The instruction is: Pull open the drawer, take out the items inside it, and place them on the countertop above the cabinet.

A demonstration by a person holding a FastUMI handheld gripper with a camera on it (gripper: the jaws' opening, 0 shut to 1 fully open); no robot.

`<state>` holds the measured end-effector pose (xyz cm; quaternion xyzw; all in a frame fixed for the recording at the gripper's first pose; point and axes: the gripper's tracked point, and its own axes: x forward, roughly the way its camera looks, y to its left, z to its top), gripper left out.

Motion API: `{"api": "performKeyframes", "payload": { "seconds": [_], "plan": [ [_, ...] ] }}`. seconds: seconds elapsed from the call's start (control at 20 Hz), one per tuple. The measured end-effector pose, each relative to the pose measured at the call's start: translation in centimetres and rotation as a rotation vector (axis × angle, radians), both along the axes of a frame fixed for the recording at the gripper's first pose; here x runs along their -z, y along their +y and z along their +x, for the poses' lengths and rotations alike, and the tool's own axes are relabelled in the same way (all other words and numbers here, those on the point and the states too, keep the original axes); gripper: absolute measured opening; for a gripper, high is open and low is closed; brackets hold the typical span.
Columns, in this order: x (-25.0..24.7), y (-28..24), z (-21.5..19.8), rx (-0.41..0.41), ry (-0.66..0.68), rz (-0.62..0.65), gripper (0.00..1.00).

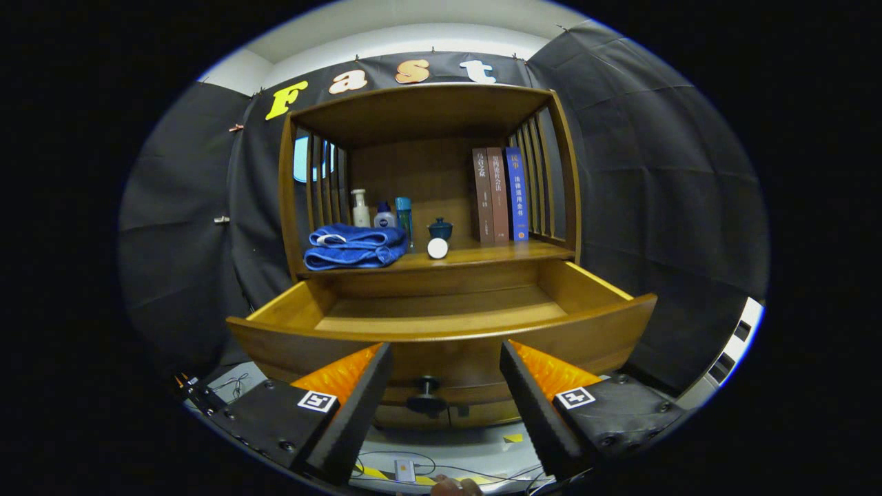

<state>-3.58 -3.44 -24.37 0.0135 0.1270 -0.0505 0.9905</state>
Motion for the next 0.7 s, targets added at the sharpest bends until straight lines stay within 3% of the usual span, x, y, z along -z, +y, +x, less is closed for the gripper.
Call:
{"api": "performKeyframes", "payload": {
  "seconds": [0.7],
  "plan": [
    [2.2, 0.7, 3.6, -0.004, 0.013, -0.04, 0.99]
  ]
}}
